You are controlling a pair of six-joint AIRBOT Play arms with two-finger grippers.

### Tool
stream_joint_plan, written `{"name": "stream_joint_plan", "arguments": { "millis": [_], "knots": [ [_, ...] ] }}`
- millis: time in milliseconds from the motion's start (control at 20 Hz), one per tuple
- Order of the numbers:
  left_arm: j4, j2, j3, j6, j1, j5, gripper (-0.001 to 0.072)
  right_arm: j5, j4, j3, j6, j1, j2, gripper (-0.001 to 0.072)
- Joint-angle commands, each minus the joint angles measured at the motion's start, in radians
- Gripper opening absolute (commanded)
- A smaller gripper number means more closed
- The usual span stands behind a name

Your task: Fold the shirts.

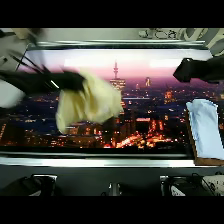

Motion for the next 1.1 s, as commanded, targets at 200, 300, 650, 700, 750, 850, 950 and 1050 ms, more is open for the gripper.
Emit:
{"name": "stream_joint_plan", "arguments": {
  "millis": [200,300,650,700,750,850,950,1050],
  "knots": [
    [-0.226,-0.146,-0.299,0.0,-0.112,0.091,0.0712,0.122,-0.004,-0.121,0.013,0.0,-0.054,0.0673],
    [-0.138,-0.1,-0.151,0.084,0.001,-0.074,0.0712,0.124,0.01,-0.162,0.012,0.0,-0.111,0.0673],
    [-0.087,0.031,-0.231,0.246,0.469,-0.435,0.0711,-0.039,0.225,-0.505,-0.014,0.0,-0.221,0.0673],
    [-0.088,0.034,-0.317,0.245,0.511,-0.433,0.0711,-0.063,0.259,-0.542,-0.014,0.0,-0.231,0.0673],
    [-0.093,0.034,-0.42,0.245,0.544,-0.415,0.0711,-0.095,0.29,-0.575,-0.014,0.0,-0.242,0.0673],
    [-0.141,0.033,-0.603,0.245,0.574,-0.312,0.0711,-0.138,0.344,-0.619,-0.014,0.001,-0.267,0.0673],
    [-0.22,0.03,-0.717,0.248,0.581,-0.203,0.0711,-0.141,0.397,-0.642,-0.032,0.002,-0.285,0.0674],
    [-0.286,0.016,-0.759,0.257,0.58,-0.141,0.071,-0.15,0.388,-0.652,-0.033,0.002,-0.287,0.0674]
  ]
}}
